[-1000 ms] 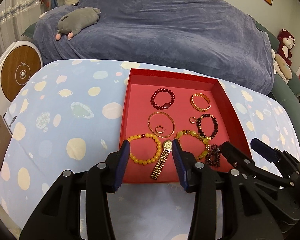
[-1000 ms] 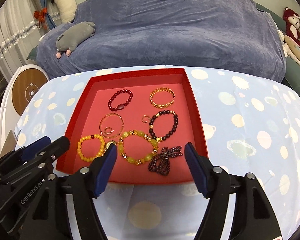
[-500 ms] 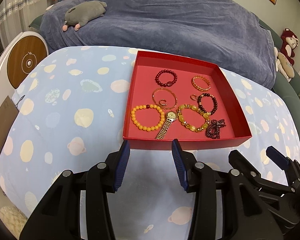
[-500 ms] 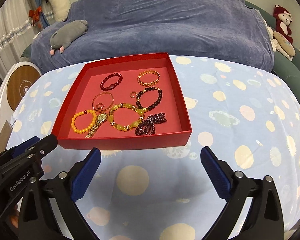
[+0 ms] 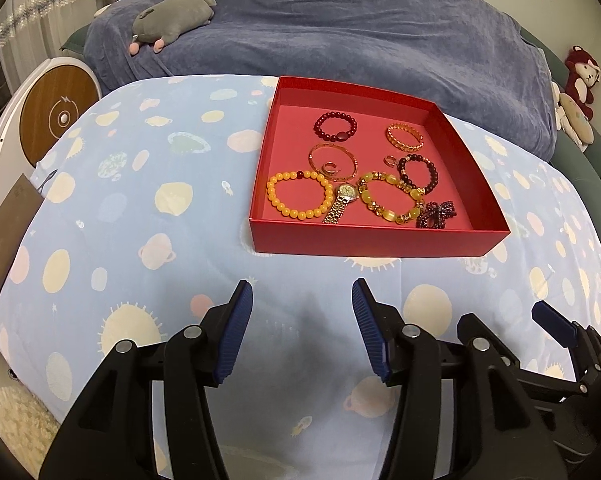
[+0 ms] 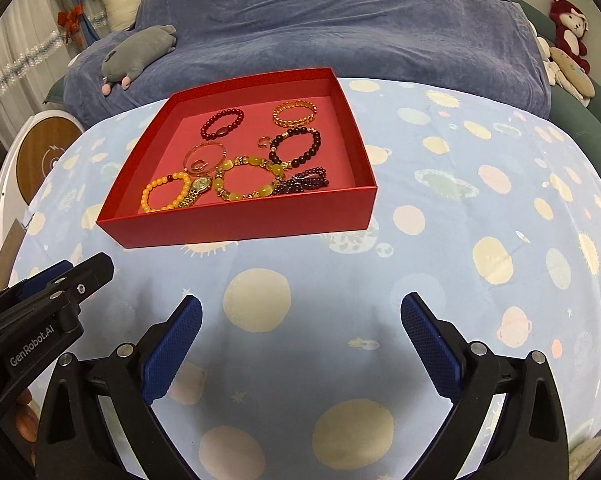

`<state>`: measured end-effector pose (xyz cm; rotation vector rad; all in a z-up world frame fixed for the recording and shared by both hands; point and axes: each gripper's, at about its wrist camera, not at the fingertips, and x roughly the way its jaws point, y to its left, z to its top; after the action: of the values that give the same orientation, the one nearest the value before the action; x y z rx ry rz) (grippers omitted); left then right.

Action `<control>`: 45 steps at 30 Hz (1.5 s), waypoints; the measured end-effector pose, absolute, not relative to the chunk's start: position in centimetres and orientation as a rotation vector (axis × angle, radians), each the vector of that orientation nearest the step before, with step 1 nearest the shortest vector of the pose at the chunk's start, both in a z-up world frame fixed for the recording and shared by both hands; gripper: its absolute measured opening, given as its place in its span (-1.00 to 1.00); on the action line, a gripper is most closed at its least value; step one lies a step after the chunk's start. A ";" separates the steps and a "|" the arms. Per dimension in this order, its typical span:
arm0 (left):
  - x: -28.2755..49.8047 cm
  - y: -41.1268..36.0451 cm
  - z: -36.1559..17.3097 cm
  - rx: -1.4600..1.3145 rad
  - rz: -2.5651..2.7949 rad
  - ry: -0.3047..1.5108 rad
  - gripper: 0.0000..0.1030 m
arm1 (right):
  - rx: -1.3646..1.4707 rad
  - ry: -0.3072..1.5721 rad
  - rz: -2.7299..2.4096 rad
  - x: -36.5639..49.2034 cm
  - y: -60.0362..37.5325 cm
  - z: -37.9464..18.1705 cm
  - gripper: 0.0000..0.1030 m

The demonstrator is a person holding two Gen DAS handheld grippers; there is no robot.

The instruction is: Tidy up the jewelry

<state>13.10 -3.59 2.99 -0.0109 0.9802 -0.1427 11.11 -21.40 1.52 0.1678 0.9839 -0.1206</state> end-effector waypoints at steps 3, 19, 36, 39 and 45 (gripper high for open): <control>12.8 -3.6 2.8 -0.001 -0.132 0.979 0.11 | 0.174 0.973 -0.145 10.8 -21.8 1.6 0.86; 11.8 -3.7 2.7 0.029 -0.100 0.950 0.39 | 0.194 0.899 -0.153 10.2 -22.2 2.9 0.87; 12.2 -3.3 3.3 0.015 -0.054 0.919 0.74 | 0.177 0.863 -0.154 10.8 -22.3 4.0 0.87; 12.4 -3.3 3.4 0.012 -0.052 0.922 0.79 | 0.179 0.864 -0.156 10.9 -22.4 4.1 0.87; 12.5 -3.2 3.5 0.020 -0.047 0.916 0.86 | 0.194 0.857 -0.153 11.1 -22.5 4.1 0.87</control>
<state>12.49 -3.18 3.45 0.0196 0.9158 -0.0472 11.05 -22.48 4.07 0.1936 0.8569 -0.1527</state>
